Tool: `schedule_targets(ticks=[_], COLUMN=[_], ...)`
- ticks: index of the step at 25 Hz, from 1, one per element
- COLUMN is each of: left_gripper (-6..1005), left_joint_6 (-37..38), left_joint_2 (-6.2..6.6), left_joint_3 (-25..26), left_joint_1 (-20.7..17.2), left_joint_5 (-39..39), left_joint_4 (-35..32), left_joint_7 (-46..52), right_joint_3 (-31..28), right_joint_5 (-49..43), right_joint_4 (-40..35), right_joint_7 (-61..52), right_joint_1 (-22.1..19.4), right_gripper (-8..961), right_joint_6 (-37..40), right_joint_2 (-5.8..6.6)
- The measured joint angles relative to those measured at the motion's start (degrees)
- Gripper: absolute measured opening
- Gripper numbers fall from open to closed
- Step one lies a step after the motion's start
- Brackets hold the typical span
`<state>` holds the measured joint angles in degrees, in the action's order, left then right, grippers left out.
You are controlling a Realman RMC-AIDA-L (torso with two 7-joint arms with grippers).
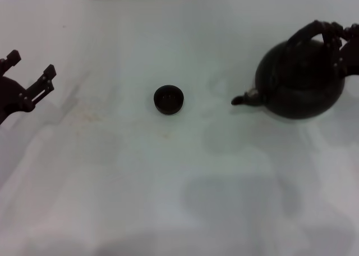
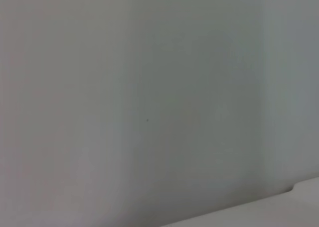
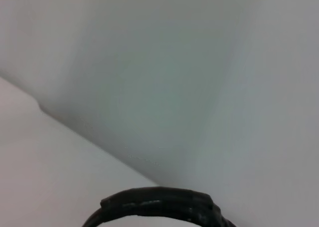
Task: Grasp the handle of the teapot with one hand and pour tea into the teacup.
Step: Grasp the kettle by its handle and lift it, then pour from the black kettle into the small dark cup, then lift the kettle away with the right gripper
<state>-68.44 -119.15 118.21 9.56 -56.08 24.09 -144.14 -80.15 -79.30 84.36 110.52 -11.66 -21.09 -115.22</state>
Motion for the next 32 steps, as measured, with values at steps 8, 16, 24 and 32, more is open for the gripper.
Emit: schedule_targets(ticks=[8, 16, 24, 32], left_gripper=[831, 830, 830, 831], left_joint_6=[-0.6, -2.0, -2.6, -3.0], left_joint_2=[-0.11, -0.12, -0.08, -0.12], left_joint_3=[0.0, 0.0, 0.0, 0.0], left_joint_1=[-1.8, -4.1, -6.9, -7.3], left_joint_5=[0.7, 1.5, 1.4, 1.6], left_joint_4=[-0.6, -0.7, -0.8, -1.1], left_joint_7=[0.0, 0.0, -1.0, -1.6], right_joint_3=[0.5, 0.9, 6.2, 11.1], right_joint_5=[0.0, 0.1, -0.1, -0.4], right_joint_4=[2.1, 2.2, 2.9, 3.2], right_joint_7=[-0.3, -1.2, -1.3, -0.8], right_joint_1=[1.3, 3.0, 5.3, 7.8], right_gripper=[109, 105, 105, 105], right_joint_6=[0.1, 0.2, 6.5, 13.6], right_joint_2=[-0.12, -0.21, -0.12, -0.11])
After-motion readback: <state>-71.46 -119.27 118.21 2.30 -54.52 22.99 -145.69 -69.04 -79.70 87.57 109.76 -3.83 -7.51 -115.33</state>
